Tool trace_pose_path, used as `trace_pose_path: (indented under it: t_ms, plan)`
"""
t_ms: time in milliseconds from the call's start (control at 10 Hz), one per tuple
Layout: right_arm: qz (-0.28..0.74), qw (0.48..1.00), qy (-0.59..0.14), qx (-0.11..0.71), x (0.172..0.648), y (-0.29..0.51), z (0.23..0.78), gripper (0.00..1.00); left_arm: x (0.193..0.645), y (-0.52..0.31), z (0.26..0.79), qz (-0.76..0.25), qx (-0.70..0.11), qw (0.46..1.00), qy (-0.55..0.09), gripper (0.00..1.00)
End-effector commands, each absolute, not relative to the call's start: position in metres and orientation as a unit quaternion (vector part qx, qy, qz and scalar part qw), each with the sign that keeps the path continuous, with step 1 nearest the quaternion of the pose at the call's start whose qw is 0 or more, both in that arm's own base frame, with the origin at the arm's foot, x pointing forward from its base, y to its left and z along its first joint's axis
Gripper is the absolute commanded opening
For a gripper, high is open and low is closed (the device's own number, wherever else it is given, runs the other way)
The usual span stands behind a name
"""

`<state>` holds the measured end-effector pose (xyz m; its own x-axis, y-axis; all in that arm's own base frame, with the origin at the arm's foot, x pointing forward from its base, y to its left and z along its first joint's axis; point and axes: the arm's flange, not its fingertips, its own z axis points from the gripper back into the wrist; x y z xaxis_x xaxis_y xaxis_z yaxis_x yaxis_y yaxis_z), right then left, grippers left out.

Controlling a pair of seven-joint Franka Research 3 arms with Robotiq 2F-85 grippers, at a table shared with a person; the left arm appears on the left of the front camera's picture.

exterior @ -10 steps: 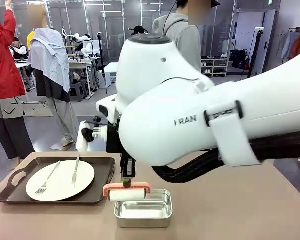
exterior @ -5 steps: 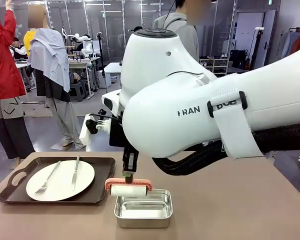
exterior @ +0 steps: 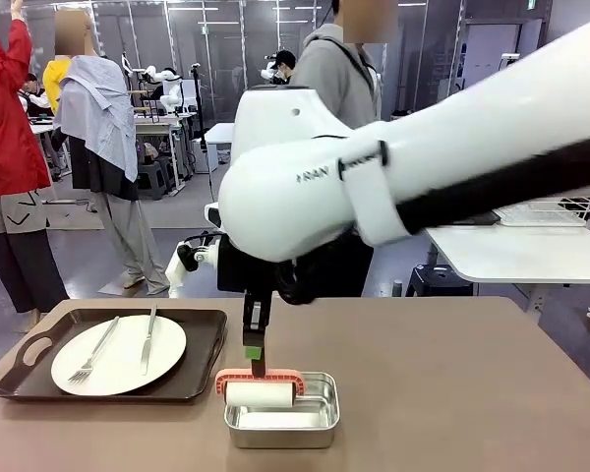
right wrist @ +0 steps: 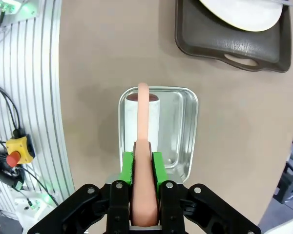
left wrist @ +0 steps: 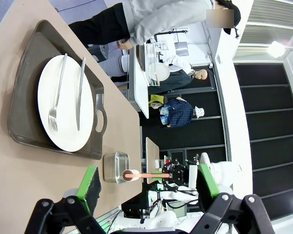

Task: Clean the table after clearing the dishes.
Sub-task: Place the Lint Roller back on top of the Airtight Container.

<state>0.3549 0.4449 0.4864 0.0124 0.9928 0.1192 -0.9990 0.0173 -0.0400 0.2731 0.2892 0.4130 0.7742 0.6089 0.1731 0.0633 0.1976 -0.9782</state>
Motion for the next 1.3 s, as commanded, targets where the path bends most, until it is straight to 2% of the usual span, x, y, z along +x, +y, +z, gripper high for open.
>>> trace_pose_path:
  t_ms: [0,200,700,900,1200]
  plan:
    - [0.707,0.705,-0.025,0.052,0.376,0.460,0.484,0.20,0.270,0.292,0.413,0.178,-0.607,0.722,-0.280,1.00]
    - [0.699,0.712,0.004,0.064,0.400,0.455,0.457,0.20,0.270,0.292,0.413,0.178,-0.607,0.722,-0.280,1.00]
    - [0.681,0.724,0.045,0.094,0.438,0.429,0.431,0.20,0.270,0.292,0.413,0.178,-0.607,0.722,-0.280,1.00]
    - [0.684,0.721,0.028,0.105,0.433,0.425,0.433,0.20,0.270,0.292,0.413,0.178,-0.607,0.722,-0.280,1.00]
    - [0.681,0.726,0.042,0.086,0.428,0.413,0.428,0.20,0.270,0.292,0.413,0.178,-0.607,0.722,-0.280,1.00]
